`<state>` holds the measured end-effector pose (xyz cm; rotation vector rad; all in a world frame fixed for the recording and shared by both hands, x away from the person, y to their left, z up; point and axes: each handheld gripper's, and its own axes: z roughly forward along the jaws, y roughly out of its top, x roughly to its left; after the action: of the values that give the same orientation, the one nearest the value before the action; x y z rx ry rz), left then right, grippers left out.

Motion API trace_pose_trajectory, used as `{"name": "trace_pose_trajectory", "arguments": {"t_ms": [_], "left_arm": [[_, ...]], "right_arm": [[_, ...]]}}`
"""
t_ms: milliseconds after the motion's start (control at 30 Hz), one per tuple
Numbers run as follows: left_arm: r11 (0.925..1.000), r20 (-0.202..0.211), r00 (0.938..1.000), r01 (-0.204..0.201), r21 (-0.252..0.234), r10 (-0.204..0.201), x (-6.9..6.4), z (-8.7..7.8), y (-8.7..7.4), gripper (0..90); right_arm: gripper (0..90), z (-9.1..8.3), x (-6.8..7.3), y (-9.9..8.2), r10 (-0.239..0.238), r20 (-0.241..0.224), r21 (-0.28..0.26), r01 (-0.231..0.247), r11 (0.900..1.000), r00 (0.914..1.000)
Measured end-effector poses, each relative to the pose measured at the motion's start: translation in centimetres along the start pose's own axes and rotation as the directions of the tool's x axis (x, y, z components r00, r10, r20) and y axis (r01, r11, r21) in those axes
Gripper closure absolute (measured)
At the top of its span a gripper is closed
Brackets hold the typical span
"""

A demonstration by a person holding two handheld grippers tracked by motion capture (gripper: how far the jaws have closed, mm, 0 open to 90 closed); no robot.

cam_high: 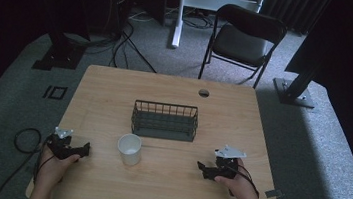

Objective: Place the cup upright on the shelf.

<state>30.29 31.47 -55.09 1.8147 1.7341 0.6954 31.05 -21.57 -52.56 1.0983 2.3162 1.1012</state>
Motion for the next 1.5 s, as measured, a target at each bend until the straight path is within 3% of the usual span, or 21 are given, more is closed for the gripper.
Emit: {"name": "trace_pose_trajectory", "arguments": {"t_ms": [733,1200,1333,1500], "left_arm": [[1.0,0.0,1.0,0.0,0.0,0.0,0.0,0.0,0.0,0.9],[1.0,0.0,1.0,0.0,0.0,0.0,0.0,0.0,0.0,0.9],[1.0,0.0,1.0,0.0,0.0,0.0,0.0,0.0,0.0,0.8],[1.0,0.0,1.0,0.0,0.0,0.0,0.0,0.0,0.0,0.8]], "right_arm": [[13.3,2.2,3.7,2.2,-0.08,-0.086,-0.014,0.079,0.9968,0.9931],[13.5,3.3,6.1,3.6,-0.132,-0.149,-0.049,0.126,0.9909,0.98],[13.5,3.7,7.1,4.0,-0.143,-0.188,-0.072,0.132,0.9887,0.9717],[13.5,4.3,7.8,4.4,-0.156,-0.202,-0.079,0.143,0.9866,0.9668]]}}
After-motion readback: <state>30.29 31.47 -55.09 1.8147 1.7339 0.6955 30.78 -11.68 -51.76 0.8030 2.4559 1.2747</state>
